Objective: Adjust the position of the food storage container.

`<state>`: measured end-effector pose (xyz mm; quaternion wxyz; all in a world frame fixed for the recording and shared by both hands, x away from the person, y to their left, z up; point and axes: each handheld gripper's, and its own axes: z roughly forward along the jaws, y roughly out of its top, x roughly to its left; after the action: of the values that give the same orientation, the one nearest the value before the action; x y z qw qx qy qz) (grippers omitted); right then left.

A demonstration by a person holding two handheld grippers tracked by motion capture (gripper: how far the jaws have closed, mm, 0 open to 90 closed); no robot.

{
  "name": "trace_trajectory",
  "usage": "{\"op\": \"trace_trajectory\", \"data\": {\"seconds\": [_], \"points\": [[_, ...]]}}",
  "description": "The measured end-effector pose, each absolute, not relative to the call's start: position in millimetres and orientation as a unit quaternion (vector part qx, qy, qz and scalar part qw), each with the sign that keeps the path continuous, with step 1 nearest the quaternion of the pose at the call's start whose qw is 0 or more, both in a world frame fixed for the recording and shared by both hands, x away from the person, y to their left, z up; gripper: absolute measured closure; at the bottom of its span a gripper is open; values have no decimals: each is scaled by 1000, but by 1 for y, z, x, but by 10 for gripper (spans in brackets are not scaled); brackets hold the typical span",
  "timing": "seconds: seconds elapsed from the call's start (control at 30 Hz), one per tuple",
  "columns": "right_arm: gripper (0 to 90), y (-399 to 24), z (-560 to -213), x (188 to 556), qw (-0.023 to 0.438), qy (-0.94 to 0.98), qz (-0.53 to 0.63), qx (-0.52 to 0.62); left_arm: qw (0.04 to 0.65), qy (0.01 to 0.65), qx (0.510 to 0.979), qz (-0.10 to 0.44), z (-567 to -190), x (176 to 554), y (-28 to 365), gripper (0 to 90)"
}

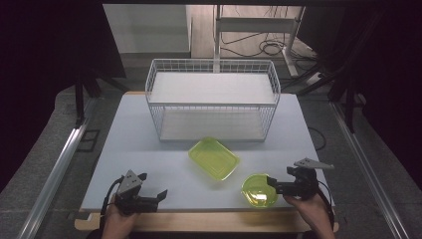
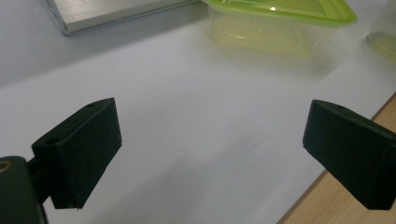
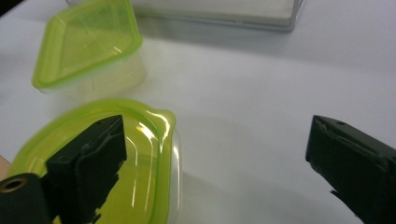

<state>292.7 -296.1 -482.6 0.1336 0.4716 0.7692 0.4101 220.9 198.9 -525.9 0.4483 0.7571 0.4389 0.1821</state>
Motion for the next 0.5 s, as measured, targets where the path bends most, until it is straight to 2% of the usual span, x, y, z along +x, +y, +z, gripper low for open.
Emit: {"op": "trace_trajectory", "data": {"seconds": [0.4,0.5], "points": [[187,-295,-475,289,141,768,411,470,438,431,768,181,-527,221,196,44],[261,-294,-474,288,145,774,407,463,435,429,770,181,-528,221,195,44]]}}
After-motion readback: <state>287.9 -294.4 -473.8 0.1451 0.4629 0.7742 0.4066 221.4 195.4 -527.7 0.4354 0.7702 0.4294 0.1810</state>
